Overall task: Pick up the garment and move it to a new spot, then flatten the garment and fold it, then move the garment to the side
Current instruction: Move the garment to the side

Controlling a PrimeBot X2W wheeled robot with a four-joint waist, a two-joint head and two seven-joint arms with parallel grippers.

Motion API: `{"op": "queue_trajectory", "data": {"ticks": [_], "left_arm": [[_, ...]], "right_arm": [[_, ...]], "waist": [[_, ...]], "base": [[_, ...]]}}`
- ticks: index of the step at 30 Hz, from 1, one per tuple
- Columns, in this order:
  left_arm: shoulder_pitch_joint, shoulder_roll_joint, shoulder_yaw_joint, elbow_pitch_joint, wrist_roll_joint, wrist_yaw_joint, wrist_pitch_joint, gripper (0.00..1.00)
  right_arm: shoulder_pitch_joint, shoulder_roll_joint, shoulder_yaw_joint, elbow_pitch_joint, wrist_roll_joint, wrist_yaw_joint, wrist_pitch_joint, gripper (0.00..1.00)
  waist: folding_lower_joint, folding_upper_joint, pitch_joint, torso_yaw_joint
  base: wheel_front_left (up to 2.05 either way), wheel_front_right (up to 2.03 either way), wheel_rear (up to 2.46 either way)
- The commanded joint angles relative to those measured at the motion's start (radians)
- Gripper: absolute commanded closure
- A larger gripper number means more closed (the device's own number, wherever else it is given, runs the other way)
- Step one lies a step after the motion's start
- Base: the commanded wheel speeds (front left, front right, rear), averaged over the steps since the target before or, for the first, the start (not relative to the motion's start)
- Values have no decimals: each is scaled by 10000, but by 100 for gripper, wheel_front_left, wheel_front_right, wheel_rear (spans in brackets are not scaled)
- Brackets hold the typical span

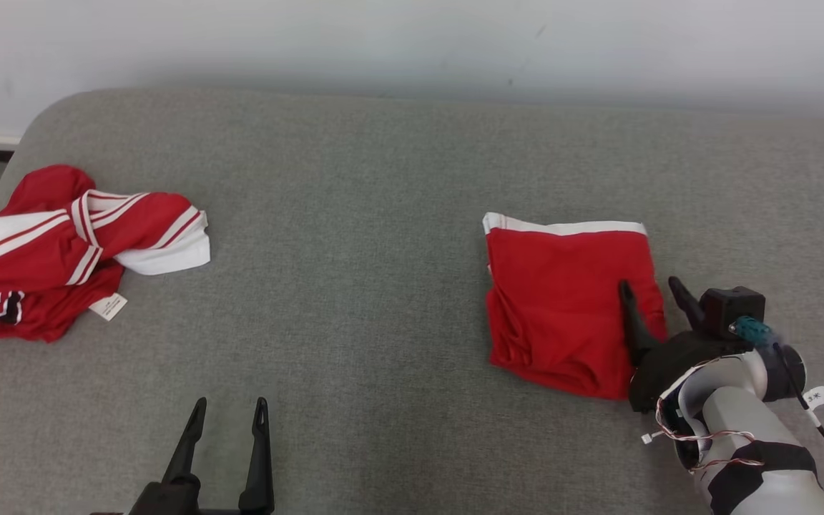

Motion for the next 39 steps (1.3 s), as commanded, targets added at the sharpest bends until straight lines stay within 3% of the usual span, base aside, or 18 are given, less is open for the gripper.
{"op": "queue_trajectory", "data": {"ticks": [1,9,10,12,23,39], "left_arm": [[-133,-13,-27,-63,-64,56,-32,0],[-196,-13,1,-85,-108,141,-32,0],[-194,-13,-1,-89,-115,136,-32,0],[-181,-13,5,-101,-132,166,-32,0],[-216,-13,2,-468,-281,138,-32,0],[-1517,-9,-363,-1685,360,-53,-34,0]], "right_arm": [[-205,78,183,468,234,-25,-27,0],[-443,201,673,2011,624,-25,33,0],[-472,258,741,2071,706,-25,15,14],[-530,335,906,2166,786,-25,-24,100],[-1458,-603,1900,1749,1011,-26,-239,100],[-3884,-3575,4210,875,1460,-26,341,100]], "waist": [[-1,-1,287,277],[-1,-1,311,246],[-1,-1,304,240],[-1,-1,272,212],[-1,-1,532,-309],[-1,-1,2770,-1560]], "base": [[0,0,0],[0,0,0],[0,0,0],[0,0,0],[0,0,0],[0,0,0]]}}
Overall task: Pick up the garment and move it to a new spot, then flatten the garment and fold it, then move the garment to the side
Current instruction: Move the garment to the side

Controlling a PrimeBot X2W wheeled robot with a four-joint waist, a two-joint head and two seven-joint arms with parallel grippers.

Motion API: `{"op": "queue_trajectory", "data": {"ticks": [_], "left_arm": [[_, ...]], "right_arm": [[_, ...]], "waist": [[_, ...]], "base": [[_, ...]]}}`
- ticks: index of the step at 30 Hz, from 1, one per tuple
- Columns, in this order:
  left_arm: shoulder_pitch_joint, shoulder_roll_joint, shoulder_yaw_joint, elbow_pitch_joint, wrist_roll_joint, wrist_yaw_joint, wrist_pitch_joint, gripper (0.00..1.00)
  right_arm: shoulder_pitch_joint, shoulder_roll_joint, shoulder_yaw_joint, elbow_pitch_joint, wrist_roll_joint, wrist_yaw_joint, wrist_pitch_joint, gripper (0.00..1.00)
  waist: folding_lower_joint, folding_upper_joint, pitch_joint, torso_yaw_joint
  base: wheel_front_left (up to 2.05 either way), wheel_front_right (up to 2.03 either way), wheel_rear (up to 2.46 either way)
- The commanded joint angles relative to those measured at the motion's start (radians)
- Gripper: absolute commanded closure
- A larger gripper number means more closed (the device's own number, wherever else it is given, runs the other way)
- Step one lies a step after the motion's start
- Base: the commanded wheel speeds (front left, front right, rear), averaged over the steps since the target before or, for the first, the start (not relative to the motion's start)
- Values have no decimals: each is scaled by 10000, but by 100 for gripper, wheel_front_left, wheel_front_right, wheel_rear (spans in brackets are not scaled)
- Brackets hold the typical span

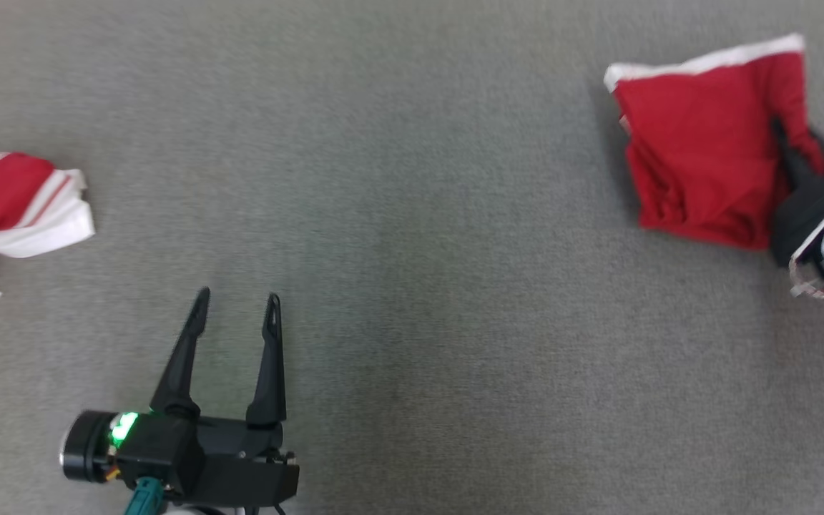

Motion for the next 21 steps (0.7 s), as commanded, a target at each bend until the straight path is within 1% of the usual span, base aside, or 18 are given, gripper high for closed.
{"op": "queue_trajectory", "data": {"ticks": [1,4,6,12,17,21], "left_arm": [[-205,-5,60,-169,185,-55,-32,0],[-360,2,149,-434,348,-159,-32,0],[-389,19,182,-514,413,-175,-32,0],[-556,121,352,-1219,696,-270,-34,0],[-697,223,395,-1968,867,-267,-32,0],[-802,339,358,-2474,958,-254,-32,0]], "right_arm": [[-322,-249,162,-159,91,-28,56,100],[-792,-790,519,-394,245,-28,200,100],[-924,-903,624,-478,273,-28,231,100],[-1774,-1600,1099,-656,479,-28,504,100],[-2343,-1997,1367,-498,570,-28,665,100],[-2782,-2343,1499,-229,560,-28,737,100]], "waist": [[-1,-2,760,-640],[-1,-2,1164,-892],[-1,-2,1271,-983],[-1,-2,1828,-1508],[-1,-2,2272,-1657],[-1,-2,2584,-1611]], "base": [[0,0,0],[0,0,0],[0,0,0],[0,0,0],[0,0,0],[0,0,0]]}}
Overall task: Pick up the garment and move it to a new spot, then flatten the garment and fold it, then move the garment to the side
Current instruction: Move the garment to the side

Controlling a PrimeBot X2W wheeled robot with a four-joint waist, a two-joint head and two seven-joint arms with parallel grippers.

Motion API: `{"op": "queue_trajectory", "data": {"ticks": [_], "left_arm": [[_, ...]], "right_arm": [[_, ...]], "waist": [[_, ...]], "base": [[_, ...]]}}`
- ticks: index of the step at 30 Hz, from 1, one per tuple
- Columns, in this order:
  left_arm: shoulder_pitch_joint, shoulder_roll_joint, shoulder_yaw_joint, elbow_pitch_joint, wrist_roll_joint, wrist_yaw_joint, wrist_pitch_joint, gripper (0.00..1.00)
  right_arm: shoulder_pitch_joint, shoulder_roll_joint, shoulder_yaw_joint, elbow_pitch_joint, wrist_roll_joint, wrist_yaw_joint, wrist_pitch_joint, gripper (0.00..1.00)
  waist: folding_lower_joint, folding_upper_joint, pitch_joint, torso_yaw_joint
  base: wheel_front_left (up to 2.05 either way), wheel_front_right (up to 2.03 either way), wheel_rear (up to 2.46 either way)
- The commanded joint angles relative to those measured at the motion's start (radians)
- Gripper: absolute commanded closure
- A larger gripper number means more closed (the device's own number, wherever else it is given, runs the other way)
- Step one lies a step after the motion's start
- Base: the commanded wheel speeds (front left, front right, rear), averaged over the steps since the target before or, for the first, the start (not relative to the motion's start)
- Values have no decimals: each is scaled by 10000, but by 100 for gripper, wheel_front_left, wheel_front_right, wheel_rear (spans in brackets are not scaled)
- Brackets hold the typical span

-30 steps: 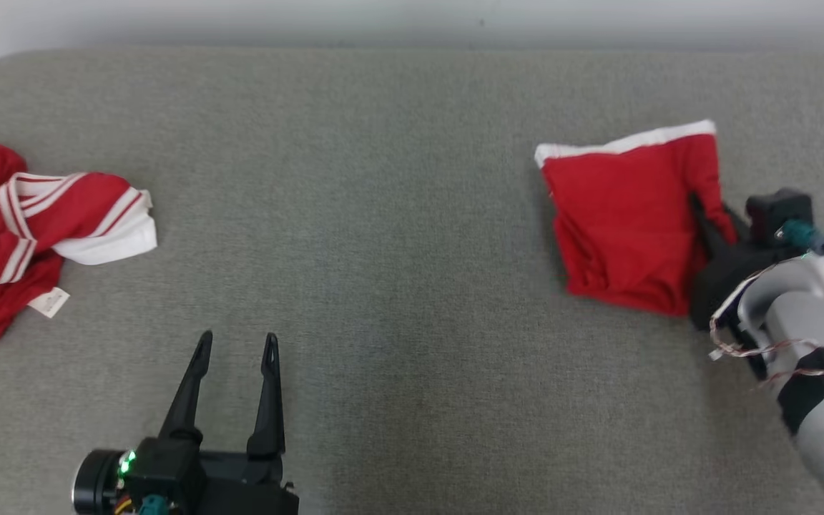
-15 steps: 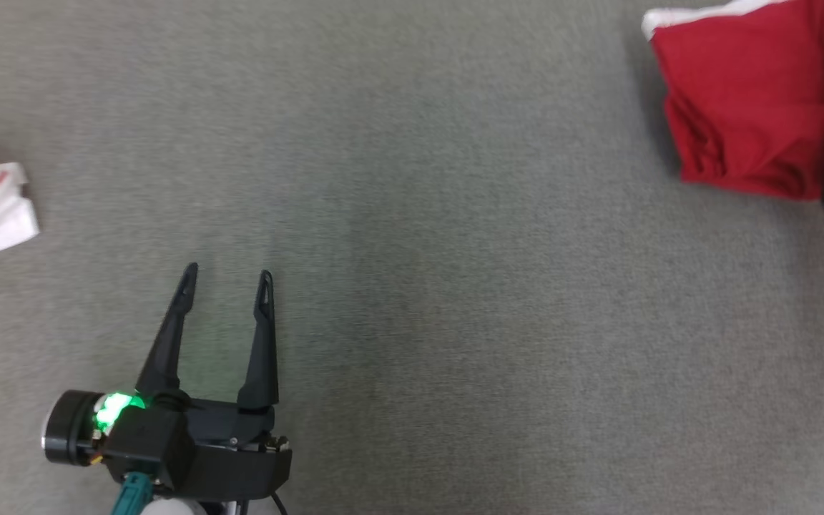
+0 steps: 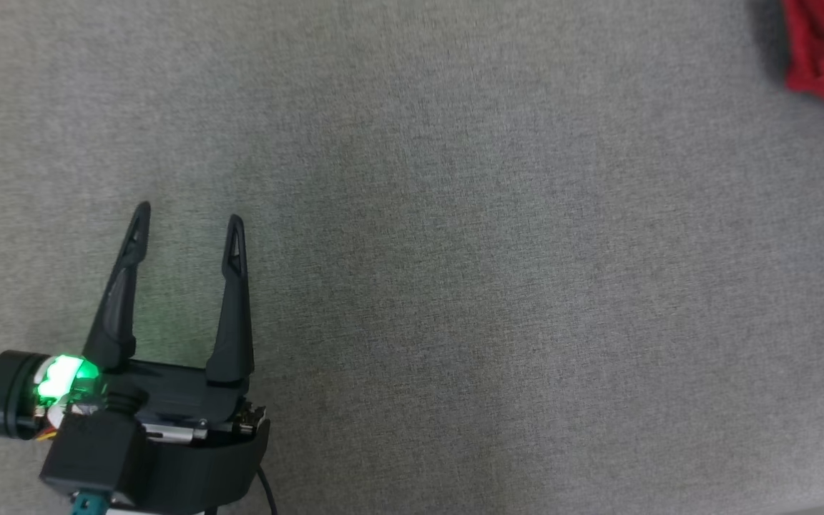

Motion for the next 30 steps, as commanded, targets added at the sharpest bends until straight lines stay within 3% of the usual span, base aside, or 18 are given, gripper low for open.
{"op": "queue_trajectory", "data": {"ticks": [1,10,11,12,13,21,30], "left_arm": [[-128,68,-5,-116,43,38,-32,0],[-67,232,-135,-719,92,266,-32,0],[-75,242,-153,-739,110,281,-32,0],[-89,261,-169,-753,128,319,-32,0],[-108,275,-185,-759,139,345,-32,0],[87,235,-266,-385,-84,526,-32,0],[801,-7,-16,290,-581,597,-32,0]], "right_arm": [[-200,-82,30,61,27,-28,-20,100],[-1007,-150,217,768,-164,-28,-101,100],[-1067,-127,217,819,-179,-28,-137,84],[-1156,-99,218,881,-229,-28,-207,24],[-1197,-46,207,971,-271,-28,-232,0],[-1405,156,224,1569,-684,-28,-679,0],[-856,598,-78,670,-468,-28,-1310,0]], "waist": [[-2,-2,349,-101],[-2,-2,563,-76],[-2,-2,580,-72],[-2,-2,597,-74],[-2,-2,603,-75],[-2,-2,-104,-44],[-2,-2,-1937,51]], "base": [[0,0,0],[0,0,0],[0,0,0],[0,0,0],[0,0,0],[0,0,0],[0,0,0]]}}
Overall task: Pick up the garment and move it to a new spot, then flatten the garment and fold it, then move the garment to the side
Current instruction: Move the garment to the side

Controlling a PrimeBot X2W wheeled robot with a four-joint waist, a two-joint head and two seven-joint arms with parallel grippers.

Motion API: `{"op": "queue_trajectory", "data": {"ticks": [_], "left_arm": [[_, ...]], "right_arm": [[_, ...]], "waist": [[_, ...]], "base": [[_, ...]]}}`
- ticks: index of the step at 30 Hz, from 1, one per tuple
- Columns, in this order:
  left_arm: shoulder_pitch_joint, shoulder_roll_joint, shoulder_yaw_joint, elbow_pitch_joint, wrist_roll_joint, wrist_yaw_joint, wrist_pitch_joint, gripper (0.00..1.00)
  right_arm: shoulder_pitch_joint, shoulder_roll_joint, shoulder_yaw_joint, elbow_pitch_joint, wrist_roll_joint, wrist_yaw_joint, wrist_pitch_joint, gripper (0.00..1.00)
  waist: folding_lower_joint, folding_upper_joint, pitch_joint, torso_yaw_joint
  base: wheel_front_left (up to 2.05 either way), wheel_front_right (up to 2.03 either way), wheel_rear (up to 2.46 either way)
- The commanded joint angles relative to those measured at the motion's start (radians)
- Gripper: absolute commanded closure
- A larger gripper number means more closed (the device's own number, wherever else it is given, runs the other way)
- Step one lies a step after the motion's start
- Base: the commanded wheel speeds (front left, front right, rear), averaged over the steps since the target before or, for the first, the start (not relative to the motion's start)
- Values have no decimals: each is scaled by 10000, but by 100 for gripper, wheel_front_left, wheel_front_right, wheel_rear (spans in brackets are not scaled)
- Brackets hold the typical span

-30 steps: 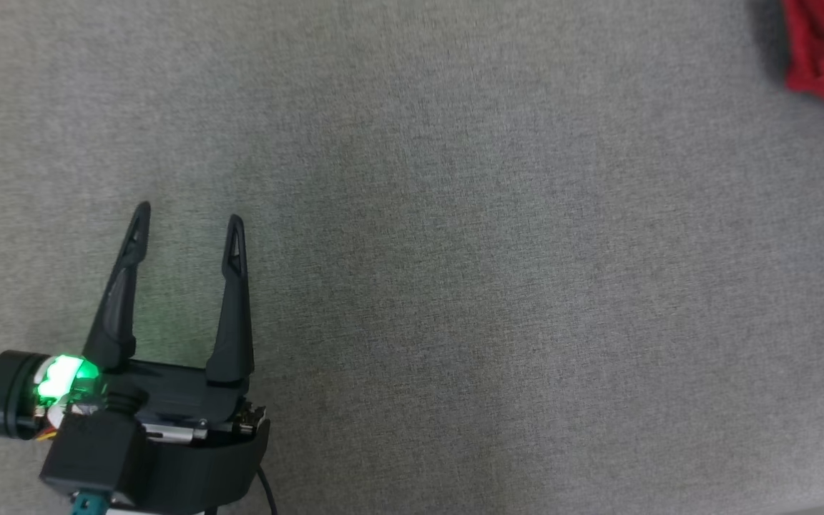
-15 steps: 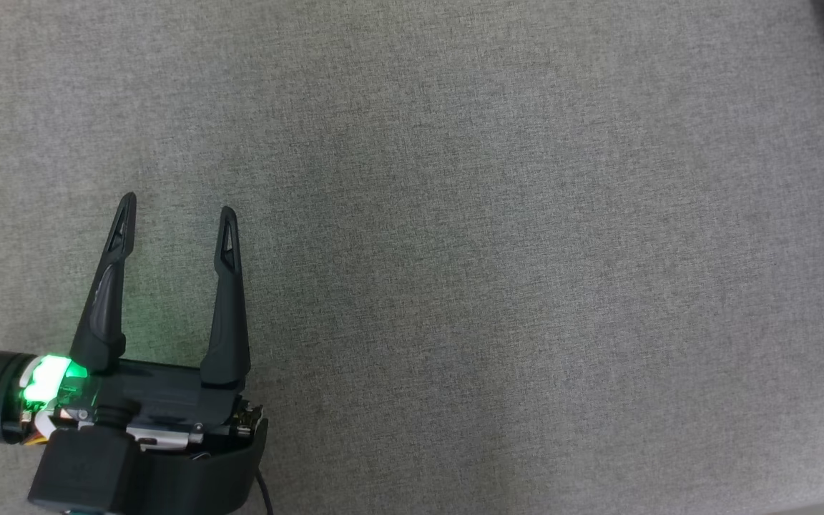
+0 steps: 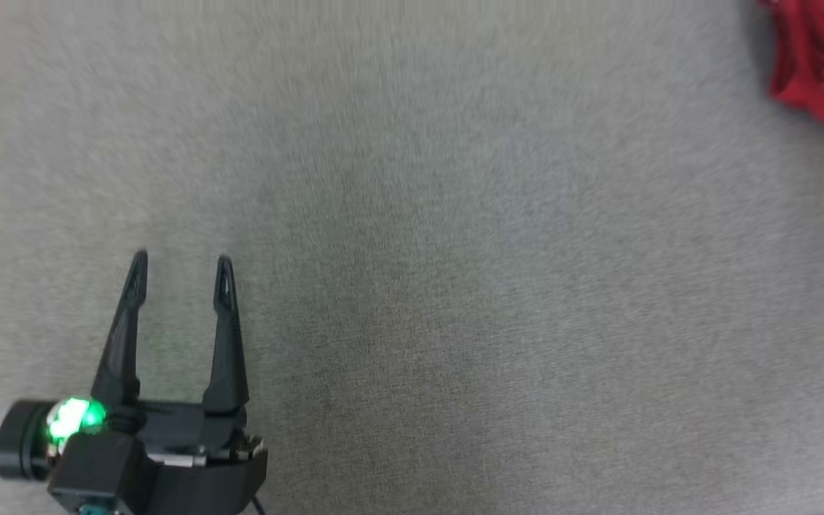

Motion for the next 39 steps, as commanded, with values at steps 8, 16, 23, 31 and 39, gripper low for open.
{"op": "queue_trajectory", "data": {"ticks": [8,16,23,31,39], "left_arm": [[1099,-233,464,705,-381,-5,-32,0],[2039,-305,829,1395,-347,34,-32,0],[2143,-315,864,2080,-417,-123,-32,0],[2238,-322,833,2734,-475,-111,-32,0],[2442,-323,894,3099,-524,-152,-32,0]], "right_arm": [[2331,760,-1451,-2673,231,-28,-60,0],[5724,2066,-3924,-4974,-421,-29,-63,0],[8740,3437,-6021,-6611,-969,-29,-64,0],[11376,4917,-7082,-7789,-1517,-29,-65,0],[13023,6173,-7235,-8585,-1830,-29,-65,0]], "waist": [[2,1,-2442,192],[2,1,-3568,358],[2,1,-4117,784],[2,1,-4575,949],[2,1,-4903,940]], "base": [[0,0,0],[0,0,0],[0,0,0],[0,0,0],[0,0,0]]}}
